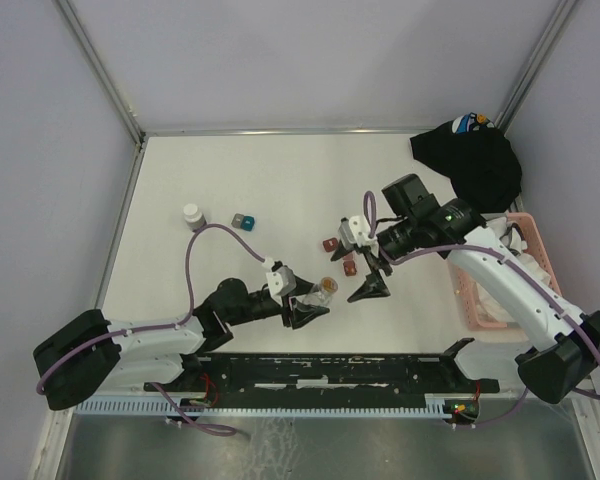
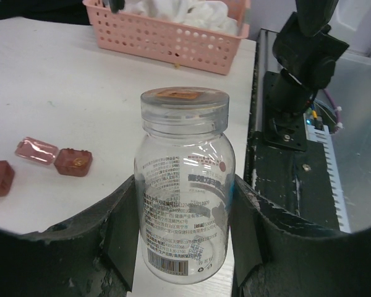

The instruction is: Sort the pills into containers

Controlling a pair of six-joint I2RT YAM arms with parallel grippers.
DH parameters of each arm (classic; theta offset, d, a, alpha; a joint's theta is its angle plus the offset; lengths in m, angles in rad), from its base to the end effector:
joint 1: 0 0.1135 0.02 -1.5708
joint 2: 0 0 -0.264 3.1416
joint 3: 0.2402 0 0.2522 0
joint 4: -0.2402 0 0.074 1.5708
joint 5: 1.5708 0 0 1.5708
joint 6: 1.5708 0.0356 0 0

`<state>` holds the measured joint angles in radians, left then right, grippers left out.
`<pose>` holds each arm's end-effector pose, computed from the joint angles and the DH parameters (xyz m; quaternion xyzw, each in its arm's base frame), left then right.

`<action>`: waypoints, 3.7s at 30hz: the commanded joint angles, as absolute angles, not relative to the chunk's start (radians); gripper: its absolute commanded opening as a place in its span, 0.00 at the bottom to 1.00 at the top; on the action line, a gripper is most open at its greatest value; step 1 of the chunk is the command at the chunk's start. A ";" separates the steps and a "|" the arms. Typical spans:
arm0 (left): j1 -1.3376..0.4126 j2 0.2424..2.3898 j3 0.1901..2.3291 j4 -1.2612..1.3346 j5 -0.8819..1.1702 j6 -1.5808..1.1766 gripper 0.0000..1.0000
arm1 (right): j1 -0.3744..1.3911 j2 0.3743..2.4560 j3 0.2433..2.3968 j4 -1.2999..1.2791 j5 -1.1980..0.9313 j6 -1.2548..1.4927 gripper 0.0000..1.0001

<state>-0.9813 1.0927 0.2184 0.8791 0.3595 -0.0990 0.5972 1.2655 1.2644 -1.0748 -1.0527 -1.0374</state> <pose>0.1058 -0.1807 0.1990 0.4109 0.5735 -0.4668 0.5332 0.1721 0.1545 0.3444 -0.6956 0.4838 0.4291 0.3130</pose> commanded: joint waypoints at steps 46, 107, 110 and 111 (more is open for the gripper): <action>-0.980 1.184 0.294 1.023 0.446 -0.169 0.03 | 0.704 1.297 1.161 -0.967 -0.941 -1.138 0.39; -0.974 1.256 0.358 1.009 0.597 -0.183 0.03 | 0.611 1.244 1.159 -1.144 -1.095 -1.440 0.96; -0.968 1.275 0.363 1.029 0.607 -0.194 0.03 | 0.626 1.241 1.155 -1.135 -1.063 -1.444 0.90; -0.966 1.279 0.364 1.035 0.610 -0.197 0.03 | 0.630 1.241 1.154 -1.132 -1.052 -1.442 0.88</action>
